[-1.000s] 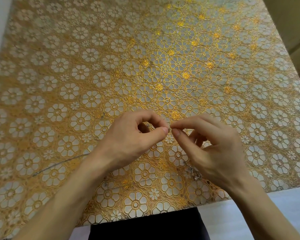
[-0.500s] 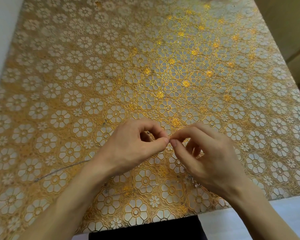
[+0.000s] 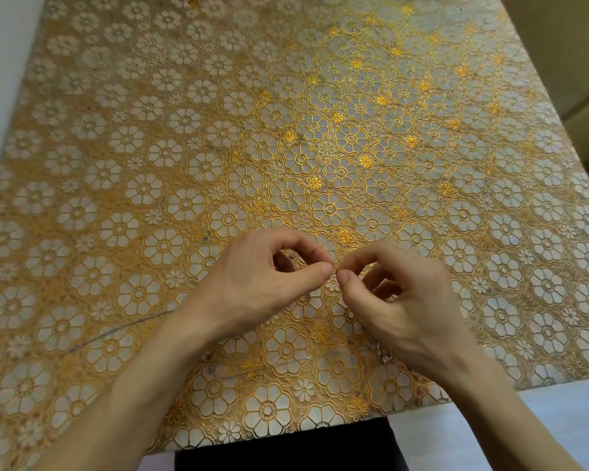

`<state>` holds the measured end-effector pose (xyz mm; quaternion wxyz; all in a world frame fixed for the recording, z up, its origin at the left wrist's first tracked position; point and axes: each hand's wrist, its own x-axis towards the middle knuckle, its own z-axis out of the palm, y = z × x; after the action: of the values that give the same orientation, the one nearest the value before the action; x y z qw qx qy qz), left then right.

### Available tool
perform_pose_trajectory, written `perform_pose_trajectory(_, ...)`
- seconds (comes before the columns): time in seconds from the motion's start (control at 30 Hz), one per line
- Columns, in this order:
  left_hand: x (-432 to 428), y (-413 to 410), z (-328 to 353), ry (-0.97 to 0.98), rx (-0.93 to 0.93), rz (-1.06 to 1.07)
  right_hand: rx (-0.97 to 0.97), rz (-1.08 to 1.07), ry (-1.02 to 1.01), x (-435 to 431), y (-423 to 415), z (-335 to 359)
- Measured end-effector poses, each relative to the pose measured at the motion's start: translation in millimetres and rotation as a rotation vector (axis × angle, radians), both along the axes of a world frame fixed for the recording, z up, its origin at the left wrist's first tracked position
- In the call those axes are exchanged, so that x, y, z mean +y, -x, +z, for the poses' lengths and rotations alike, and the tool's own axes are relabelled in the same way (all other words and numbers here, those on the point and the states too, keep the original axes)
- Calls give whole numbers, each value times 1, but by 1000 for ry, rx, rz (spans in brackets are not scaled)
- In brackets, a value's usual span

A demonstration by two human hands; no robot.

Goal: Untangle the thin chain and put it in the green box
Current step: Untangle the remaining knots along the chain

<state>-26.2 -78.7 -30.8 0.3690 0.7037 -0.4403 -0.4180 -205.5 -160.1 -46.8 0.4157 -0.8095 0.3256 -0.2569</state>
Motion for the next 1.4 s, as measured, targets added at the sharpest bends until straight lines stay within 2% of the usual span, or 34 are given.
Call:
perform_pose_trajectory(0.13, 3, 1, 3, 84, -45, 50, -21, -27, -59, 3, -1, -3)
perform_pose_trajectory(0.23, 7, 3, 1, 169, -190, 23, -37, -46, -91, 4, 0, -5)
perform_pose_trajectory(0.47, 8, 4, -2, 252, -331, -23, -22, -54, 49, 6, -4, -4)
perform_pose_trajectory(0.6, 4, 5, -5, 263, -413, -55, -10, -59, 65, 7, -5, -4)
perform_pose_trajectory(1.2, 10, 9, -6, 323, -564, -53, -1, -66, 83, 10, -9, -4)
perform_pose_trajectory(1.4, 8, 9, -9, 332, -519, -22, 8, -75, 75, 10, -9, -4)
